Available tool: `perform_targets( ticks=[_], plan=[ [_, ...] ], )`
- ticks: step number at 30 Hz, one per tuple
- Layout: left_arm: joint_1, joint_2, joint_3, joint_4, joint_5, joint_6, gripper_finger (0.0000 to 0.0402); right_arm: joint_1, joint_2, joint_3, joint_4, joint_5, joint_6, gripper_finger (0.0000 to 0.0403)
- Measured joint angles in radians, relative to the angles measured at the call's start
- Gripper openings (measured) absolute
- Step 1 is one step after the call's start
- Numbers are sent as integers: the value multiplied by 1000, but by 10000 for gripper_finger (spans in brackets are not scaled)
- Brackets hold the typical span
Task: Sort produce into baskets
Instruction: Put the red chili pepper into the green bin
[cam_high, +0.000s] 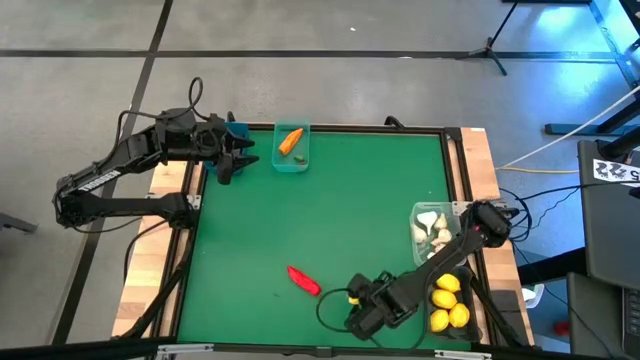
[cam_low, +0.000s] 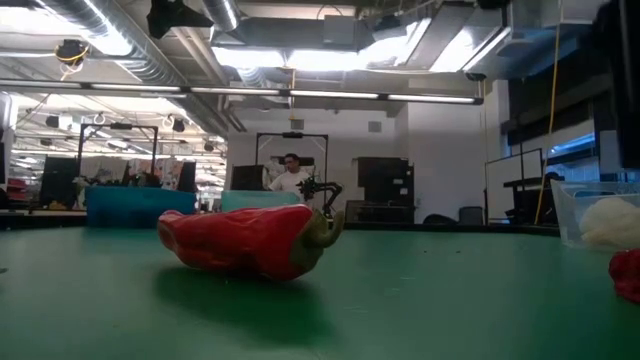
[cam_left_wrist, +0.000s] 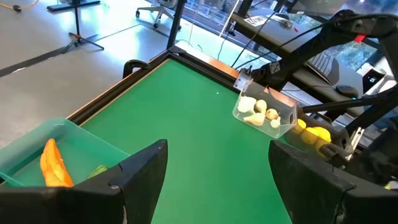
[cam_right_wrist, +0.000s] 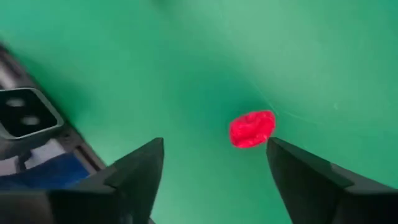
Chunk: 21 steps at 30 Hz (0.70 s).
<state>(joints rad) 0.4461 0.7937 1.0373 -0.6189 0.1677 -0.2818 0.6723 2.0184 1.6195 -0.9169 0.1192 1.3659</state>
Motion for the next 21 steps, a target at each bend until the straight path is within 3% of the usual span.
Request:
perform_targets(
  ticks=[7, 21],
  plan=[
    [0, 0, 0, -2, 0, -5, 276, -14, 65, -1, -8, -26, 43, 322],
    [0, 0, 0, -2, 0, -8, 276, -19, 126, -28, -18, -86, 103, 281]
  ],
)
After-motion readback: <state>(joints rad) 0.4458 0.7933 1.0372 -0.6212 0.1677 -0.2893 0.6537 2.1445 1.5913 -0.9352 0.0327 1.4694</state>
